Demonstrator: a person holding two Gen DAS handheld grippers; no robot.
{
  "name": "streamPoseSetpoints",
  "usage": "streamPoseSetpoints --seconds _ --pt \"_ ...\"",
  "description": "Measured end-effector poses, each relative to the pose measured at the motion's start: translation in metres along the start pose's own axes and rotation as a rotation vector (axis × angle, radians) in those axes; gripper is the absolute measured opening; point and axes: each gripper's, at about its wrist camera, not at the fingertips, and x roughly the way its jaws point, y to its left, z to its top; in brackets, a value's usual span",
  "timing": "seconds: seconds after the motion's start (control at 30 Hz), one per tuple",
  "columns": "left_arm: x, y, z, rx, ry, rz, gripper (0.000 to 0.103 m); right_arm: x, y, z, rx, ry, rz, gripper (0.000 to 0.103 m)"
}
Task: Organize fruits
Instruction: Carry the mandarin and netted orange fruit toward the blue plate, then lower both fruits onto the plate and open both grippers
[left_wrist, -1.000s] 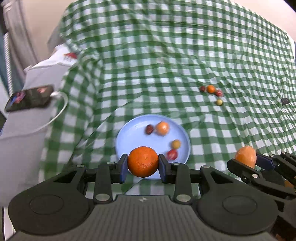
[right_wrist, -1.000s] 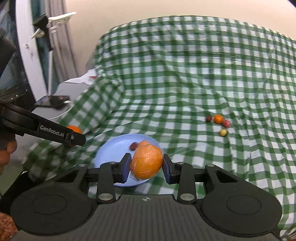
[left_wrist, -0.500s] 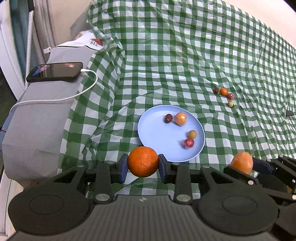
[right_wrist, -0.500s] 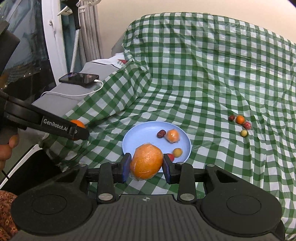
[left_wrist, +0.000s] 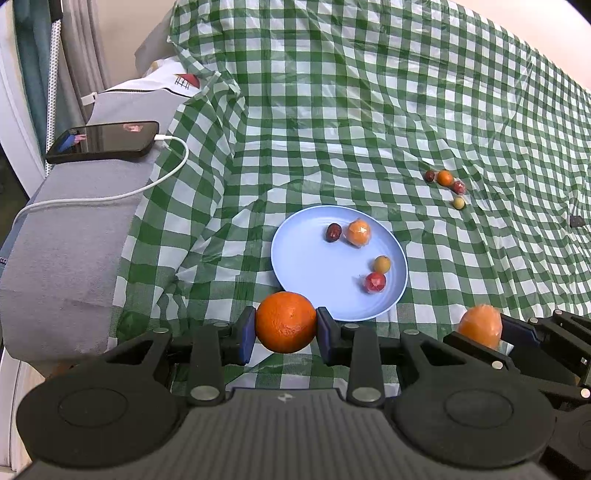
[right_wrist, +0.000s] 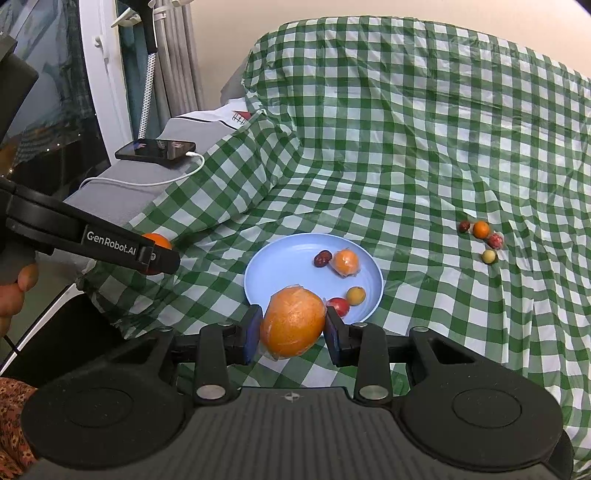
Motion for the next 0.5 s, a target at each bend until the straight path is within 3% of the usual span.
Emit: streamPoseSetpoints --seconds 0.5 --pt "0.015 0.004 0.008 -0.010 0.025 0.000 0.037 0.013 -0.001 0.002 0.007 0.025 -0.002 0.038"
